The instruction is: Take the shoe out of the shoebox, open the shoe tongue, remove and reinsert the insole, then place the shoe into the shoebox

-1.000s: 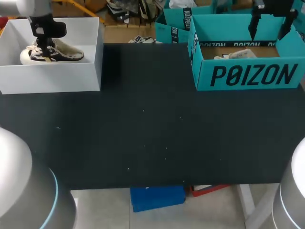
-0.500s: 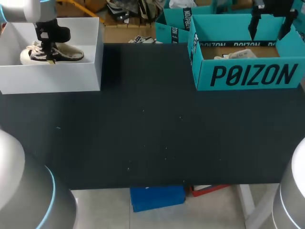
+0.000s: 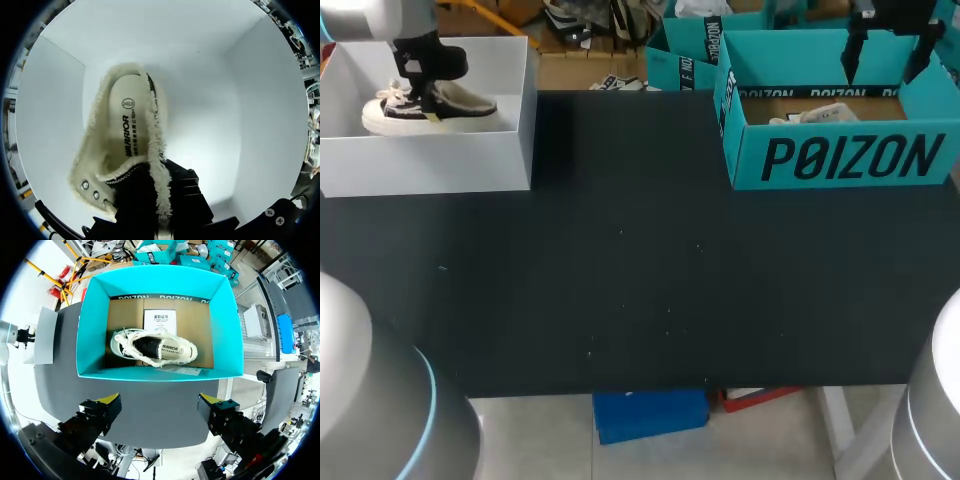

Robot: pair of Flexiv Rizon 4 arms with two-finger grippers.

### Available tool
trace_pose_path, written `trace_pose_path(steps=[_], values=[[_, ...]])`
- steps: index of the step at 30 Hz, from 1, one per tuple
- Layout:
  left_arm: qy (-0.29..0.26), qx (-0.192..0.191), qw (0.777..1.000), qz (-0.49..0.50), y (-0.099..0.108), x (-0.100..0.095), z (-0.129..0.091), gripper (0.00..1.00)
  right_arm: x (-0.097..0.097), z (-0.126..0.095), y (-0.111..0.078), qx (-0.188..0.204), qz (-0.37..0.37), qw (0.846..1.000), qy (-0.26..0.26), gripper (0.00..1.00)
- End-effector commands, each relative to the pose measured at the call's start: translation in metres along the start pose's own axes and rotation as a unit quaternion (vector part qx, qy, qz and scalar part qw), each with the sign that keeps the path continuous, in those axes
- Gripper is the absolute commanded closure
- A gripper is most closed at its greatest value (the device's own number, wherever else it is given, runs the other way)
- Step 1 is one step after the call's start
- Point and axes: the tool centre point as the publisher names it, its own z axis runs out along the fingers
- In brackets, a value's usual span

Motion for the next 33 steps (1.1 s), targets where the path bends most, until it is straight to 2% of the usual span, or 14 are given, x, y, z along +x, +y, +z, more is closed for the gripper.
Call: trace_pose_path(steps=[1, 11, 17, 25, 30, 33], values=[[-0.01, -0.001, 1.0, 0.01, 0.0, 0.01, -0.033, 1.0, 0.0, 0.0, 0.0, 0.0, 0.0, 1.0, 0.0, 0.0], [-0.05, -0.021, 0.998, 0.02, -0.015, 0.012, -0.1, 1.0, 0.0, 0.0, 0.0, 0.0, 0.0, 1.0, 0.0, 0.0], [-0.079, -0.051, 0.996, 0.005, -0.037, 0.02, -0.145, 1.0, 0.0, 0.0, 0.0, 0.0, 0.0, 1.0, 0.0, 0.0], [-0.126, -0.058, 0.99, -0.016, -0.089, 0.049, -0.202, 1.0, 0.0, 0.0, 0.0, 0.0, 0.0, 1.0, 0.0, 0.0], [-0.153, -0.067, 0.986, -0.014, -0.133, 0.077, -0.227, 1.0, 0.0, 0.0, 0.0, 0.0, 0.0, 1.0, 0.0, 0.0], [-0.165, -0.07, 0.984, -0.012, -0.166, 0.098, -0.237, 1.0, 0.0, 0.0, 0.0, 0.0, 0.0, 1.0, 0.0, 0.0]])
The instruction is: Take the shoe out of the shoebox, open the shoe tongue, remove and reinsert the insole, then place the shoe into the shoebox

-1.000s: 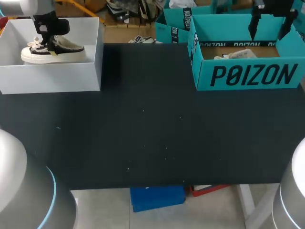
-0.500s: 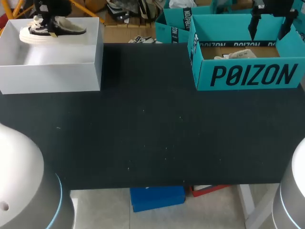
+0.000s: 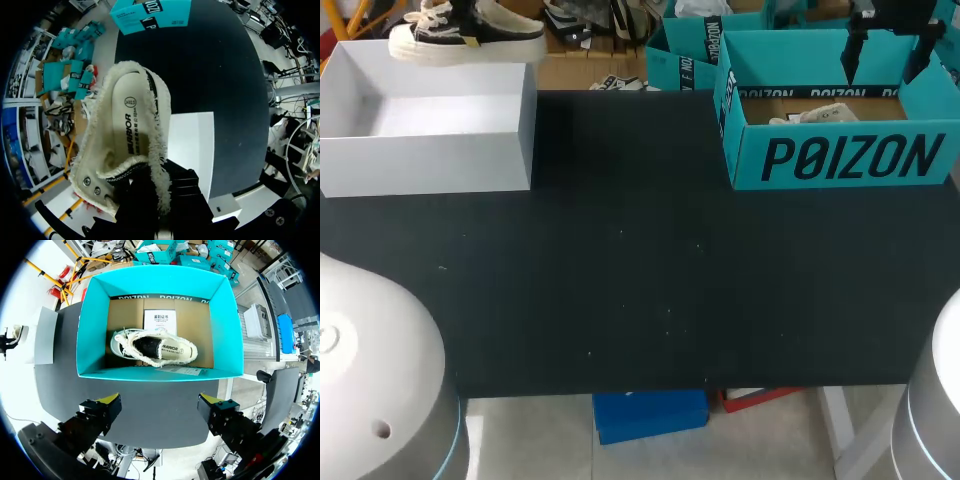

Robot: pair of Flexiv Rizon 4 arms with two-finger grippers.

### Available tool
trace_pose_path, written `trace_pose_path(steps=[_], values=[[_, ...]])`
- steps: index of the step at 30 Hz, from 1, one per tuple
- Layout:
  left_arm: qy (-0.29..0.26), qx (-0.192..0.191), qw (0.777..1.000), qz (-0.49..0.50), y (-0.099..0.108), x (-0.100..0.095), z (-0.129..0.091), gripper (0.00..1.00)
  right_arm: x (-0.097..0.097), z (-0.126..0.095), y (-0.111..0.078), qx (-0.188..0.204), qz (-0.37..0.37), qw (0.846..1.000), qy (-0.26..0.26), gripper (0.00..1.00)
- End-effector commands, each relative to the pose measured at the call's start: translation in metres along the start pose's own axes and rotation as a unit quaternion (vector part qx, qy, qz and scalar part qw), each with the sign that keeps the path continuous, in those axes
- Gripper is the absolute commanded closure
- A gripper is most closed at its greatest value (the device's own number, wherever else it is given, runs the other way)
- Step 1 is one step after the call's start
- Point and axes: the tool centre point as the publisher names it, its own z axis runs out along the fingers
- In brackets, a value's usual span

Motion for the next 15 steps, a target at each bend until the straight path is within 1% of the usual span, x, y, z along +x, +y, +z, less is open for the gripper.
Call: trace_pose_path(steps=[1, 5, 9, 12, 15], values=[[-0.09, -0.04, 0.995, -0.002, -0.037, 0.051, -0.054, 1.0, 0.0, 0.0, 0.0, 0.0, 0.0, 1.0, 0.0, 0.0], [-0.102, -0.037, 0.994, -0.008, -0.076, 0.08, -0.066, 1.0, 0.0, 0.0, 0.0, 0.0, 0.0, 1.0, 0.0, 0.0], [-0.112, -0.04, 0.993, -0.018, -0.106, 0.109, -0.069, 1.0, 0.0, 0.0, 0.0, 0.0, 0.0, 1.0, 0.0, 0.0], [-0.112, -0.043, 0.992, -0.028, -0.122, 0.129, -0.066, 1.0, 0.0, 0.0, 0.0, 0.0, 0.0, 1.0, 0.0, 0.0], [-0.114, -0.047, 0.992, -0.033, -0.134, 0.144, -0.059, 1.0, 0.0, 0.0, 0.0, 0.0, 0.0, 1.0, 0.0, 0.0]])
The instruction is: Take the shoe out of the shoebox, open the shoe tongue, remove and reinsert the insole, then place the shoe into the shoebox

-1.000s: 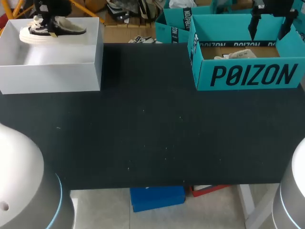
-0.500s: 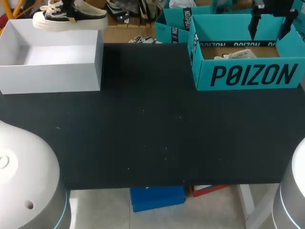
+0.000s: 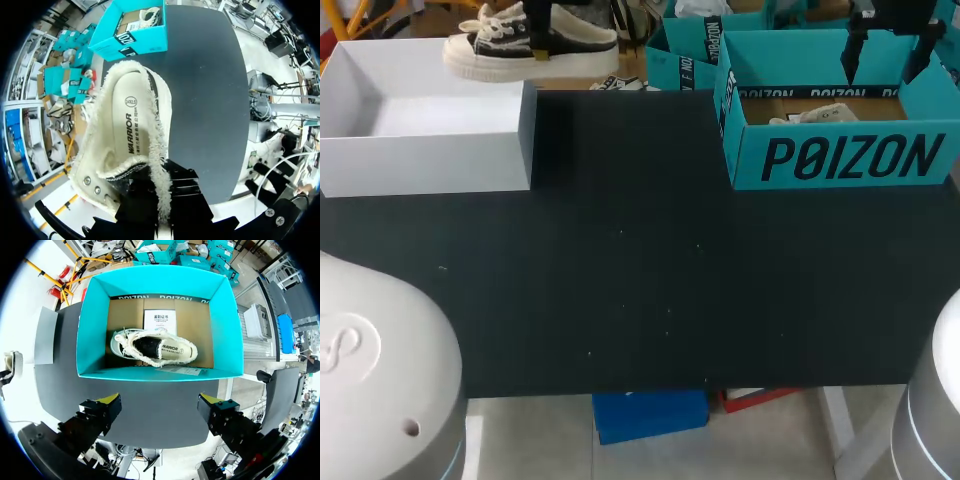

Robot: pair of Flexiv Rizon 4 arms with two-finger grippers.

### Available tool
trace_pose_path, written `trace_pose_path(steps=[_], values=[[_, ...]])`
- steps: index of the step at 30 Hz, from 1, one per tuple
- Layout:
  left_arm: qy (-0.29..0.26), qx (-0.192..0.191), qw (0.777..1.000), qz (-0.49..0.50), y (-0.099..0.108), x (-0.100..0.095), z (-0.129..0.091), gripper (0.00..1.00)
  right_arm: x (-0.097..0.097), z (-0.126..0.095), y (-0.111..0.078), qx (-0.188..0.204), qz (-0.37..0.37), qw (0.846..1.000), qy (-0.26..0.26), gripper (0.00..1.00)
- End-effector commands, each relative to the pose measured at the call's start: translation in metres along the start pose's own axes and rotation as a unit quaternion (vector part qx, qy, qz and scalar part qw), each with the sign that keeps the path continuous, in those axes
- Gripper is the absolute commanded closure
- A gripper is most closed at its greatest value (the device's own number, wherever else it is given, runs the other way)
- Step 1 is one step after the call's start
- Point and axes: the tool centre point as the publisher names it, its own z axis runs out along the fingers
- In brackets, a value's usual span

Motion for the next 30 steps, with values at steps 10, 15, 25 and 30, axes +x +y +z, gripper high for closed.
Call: trace_pose_path(steps=[10, 15, 25, 30], values=[[-0.101, -0.005, 0.993, 0.053, -0.02, 0.064, 0.036, 1.0, 0.0, 0.0, 0.0, 0.0, 0.0, 1.0, 0.0, 0.0], [-0.095, -0.006, 0.994, 0.053, -0.018, 0.07, 0.063, 1.0, 0.0, 0.0, 0.0, 0.0, 0.0, 1.0, 0.0, 0.0], [-0.091, 0.008, 0.993, 0.069, -0.034, 0.086, 0.08, 1.0, 0.0, 0.0, 0.0, 0.0, 0.0, 1.0, 0.0, 0.0], [-0.092, 0.012, 0.993, 0.079, -0.036, 0.088, 0.073, 1.0, 0.0, 0.0, 0.0, 0.0, 0.0, 1.0, 0.0, 0.0]])
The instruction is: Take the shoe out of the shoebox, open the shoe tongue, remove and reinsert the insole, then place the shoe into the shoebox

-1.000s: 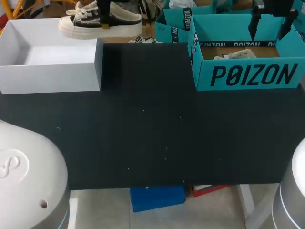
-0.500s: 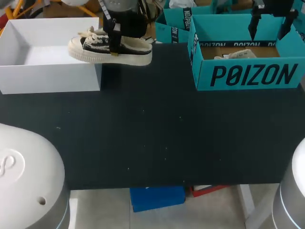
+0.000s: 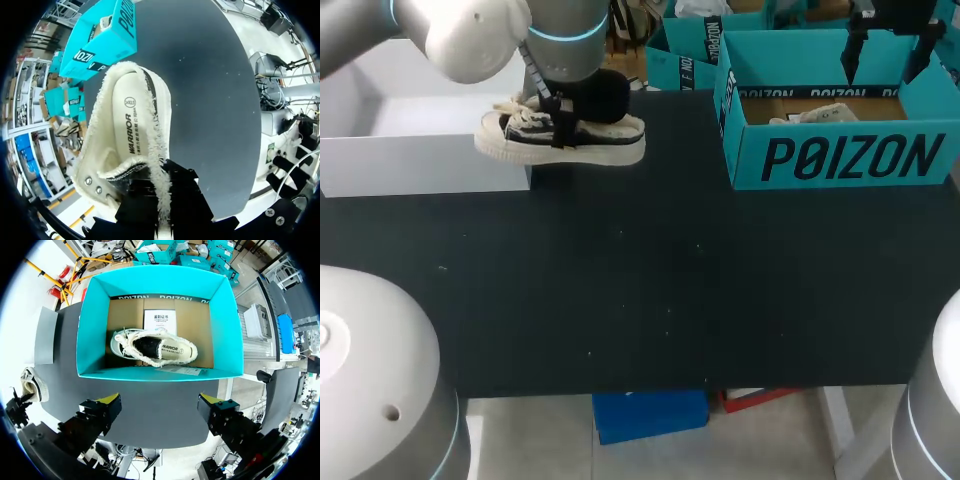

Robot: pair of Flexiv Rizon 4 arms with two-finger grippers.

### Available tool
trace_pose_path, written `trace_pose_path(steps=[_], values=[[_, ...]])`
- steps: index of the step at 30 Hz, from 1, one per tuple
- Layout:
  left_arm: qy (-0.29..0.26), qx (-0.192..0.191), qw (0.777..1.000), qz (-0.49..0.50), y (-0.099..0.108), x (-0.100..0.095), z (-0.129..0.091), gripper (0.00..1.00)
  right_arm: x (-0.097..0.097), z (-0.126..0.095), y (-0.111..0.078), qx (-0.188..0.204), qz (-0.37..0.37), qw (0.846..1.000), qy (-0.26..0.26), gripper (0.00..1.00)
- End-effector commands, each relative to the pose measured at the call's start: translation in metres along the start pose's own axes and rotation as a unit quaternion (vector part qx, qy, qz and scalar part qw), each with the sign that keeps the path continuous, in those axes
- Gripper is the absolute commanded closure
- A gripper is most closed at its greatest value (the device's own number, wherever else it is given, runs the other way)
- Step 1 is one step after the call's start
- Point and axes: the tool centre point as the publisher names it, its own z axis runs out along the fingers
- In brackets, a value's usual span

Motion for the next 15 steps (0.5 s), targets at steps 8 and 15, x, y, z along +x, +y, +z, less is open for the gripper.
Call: trace_pose_path(steps=[8, 15], values=[[-0.02, 0.004, 1.0, 0.009, -0.001, 0.004, -0.012, 1.0, 0.0, 0.0, 0.0, 0.0, 0.0, 1.0, 0.0, 0.0], [-0.012, 0.019, 1.0, 0.02, -0.014, 0.016, -0.012, 1.0, 0.0, 0.0, 0.0, 0.0, 0.0, 1.0, 0.0, 0.0]])
